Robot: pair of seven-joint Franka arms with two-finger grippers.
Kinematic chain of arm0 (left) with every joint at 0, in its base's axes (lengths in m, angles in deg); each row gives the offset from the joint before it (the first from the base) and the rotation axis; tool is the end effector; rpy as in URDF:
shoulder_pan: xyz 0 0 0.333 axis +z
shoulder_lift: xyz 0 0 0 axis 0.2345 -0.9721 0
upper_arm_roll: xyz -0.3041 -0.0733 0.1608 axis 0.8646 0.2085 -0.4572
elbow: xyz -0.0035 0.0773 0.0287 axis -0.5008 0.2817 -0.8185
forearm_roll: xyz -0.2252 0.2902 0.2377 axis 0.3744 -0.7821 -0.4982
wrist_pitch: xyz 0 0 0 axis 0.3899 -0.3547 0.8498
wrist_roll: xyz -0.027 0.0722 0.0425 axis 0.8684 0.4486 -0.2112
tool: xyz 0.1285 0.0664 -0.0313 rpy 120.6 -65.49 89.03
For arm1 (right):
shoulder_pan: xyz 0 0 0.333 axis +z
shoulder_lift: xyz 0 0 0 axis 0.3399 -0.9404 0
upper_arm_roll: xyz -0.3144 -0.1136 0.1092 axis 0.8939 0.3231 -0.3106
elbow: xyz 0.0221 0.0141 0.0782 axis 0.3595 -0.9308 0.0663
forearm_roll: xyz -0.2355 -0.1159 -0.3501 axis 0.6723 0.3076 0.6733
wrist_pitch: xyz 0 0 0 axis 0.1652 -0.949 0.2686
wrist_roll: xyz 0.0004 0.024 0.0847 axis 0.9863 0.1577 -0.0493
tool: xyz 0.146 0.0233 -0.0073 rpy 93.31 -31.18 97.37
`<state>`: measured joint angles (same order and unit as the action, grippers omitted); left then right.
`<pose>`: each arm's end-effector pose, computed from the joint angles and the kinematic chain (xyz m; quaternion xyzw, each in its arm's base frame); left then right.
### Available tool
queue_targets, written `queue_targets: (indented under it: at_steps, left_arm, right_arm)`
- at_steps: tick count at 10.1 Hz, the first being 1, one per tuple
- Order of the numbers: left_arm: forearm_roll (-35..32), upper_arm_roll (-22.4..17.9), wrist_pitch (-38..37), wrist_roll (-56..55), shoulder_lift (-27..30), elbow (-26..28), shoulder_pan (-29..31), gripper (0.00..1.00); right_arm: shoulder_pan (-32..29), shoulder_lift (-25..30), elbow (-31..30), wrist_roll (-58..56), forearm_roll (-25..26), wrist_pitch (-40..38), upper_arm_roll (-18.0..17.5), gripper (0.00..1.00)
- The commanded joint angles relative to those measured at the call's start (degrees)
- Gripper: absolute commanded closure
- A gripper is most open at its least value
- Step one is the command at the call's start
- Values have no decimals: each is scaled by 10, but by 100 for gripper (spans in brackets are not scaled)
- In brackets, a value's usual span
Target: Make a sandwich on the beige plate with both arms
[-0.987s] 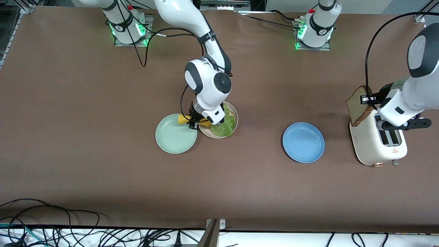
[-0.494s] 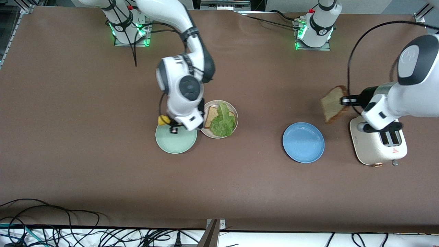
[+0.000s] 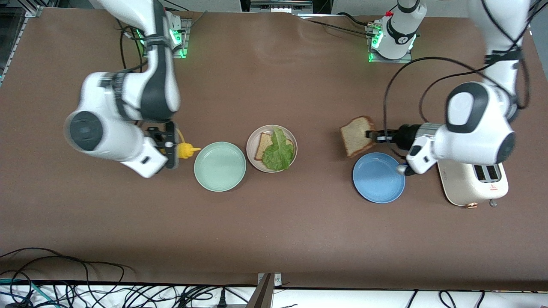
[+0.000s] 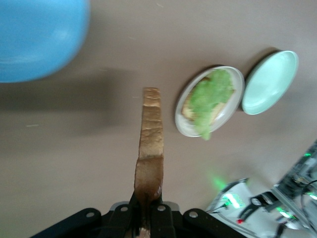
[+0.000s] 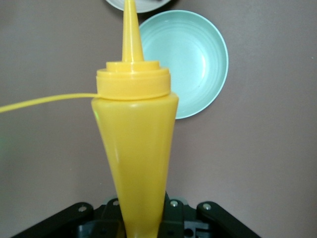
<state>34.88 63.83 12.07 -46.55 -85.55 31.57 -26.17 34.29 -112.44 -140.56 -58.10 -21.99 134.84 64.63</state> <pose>0.6358 -0.2017 0.3295 0.9168 0.1064 -0.2398 0.3010 0.7008 0.1669 0.3985 -0.6746 -0.7292 0.0452 0.1062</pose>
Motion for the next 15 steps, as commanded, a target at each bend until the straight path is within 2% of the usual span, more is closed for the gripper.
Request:
queue_targets:
  at_steps: [1,2,4,5,7,9,11,13,15]
  left_arm:
    - [125,45,54,-4,-28,18,-26,100]
    - [183,47,82,-4,-47,18,-51,100]
    - [253,49,153,-3,-83,10,-100,100]
    - [284,49,183,-1,-99,10,-120,100]
    - [286,49,215,4,-142,-17,-138,100]
    - [284,49,216,5,-165,-42,-151,100]
    - [278,49,216,6,-168,-44,-151,100]
    - [276,48,216,7,-171,-45,-152,100]
    - [276,45,216,60,-172,-44,-152,100]
  right_arm:
    - [-71,15,-20,-114,-89,-70,13,100]
    - [-115,15,-21,-154,-127,-103,12,100]
    - [-191,7,-29,-233,-211,-159,6,100]
    - [-214,1,-30,-265,-237,-182,5,100]
    - [-251,-8,-33,-311,-256,-202,-9,100]
    - [-321,-11,-40,-353,-260,-209,-70,100]
    - [-381,-9,-76,-364,-264,-194,-142,100]
    - [-401,12,-141,-384,-264,-159,-180,100]
    - [-433,45,-224,-407,-266,-121,-225,100]
